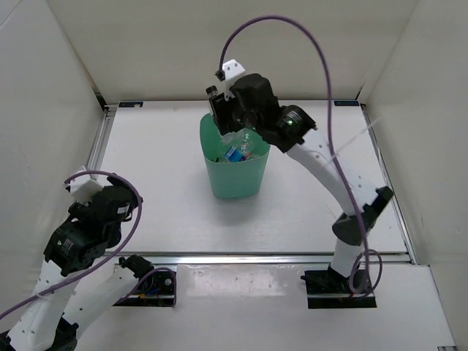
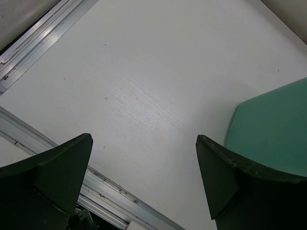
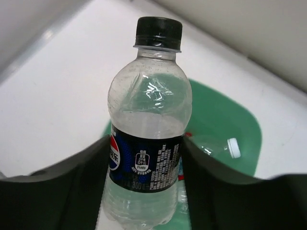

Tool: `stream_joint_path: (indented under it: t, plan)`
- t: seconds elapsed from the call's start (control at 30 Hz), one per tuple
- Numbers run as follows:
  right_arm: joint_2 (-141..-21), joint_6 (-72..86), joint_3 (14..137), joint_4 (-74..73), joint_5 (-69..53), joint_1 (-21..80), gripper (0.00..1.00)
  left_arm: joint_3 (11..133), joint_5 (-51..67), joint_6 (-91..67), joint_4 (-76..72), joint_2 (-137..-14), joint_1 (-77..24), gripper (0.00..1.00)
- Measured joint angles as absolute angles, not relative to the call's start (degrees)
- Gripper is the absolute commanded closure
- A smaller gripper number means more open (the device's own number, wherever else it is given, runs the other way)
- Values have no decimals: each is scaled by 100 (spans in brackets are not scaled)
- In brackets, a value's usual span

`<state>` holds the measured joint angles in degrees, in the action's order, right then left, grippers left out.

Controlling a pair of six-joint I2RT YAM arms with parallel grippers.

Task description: Put the plastic bottles in the bin

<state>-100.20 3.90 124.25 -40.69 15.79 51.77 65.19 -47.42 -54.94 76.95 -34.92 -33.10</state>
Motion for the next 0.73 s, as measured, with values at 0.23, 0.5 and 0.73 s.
stream_joint_path:
  t: [0.23, 0.5, 0.73]
  plan:
    - [-10508, 582, 11679, -4799, 998, 4724, 0, 6512, -4740, -5472, 7695, -3334, -3310, 0]
    - [-9397, 1852, 11922, -5959, -193, 2847, 0, 6512, -4753, -5513, 7699, -3468, -3310, 0]
    - [-7516, 2115, 10184, -6274, -1271, 982, 0, 6322, -5081, -5905, 7693, -4364, -3310, 0]
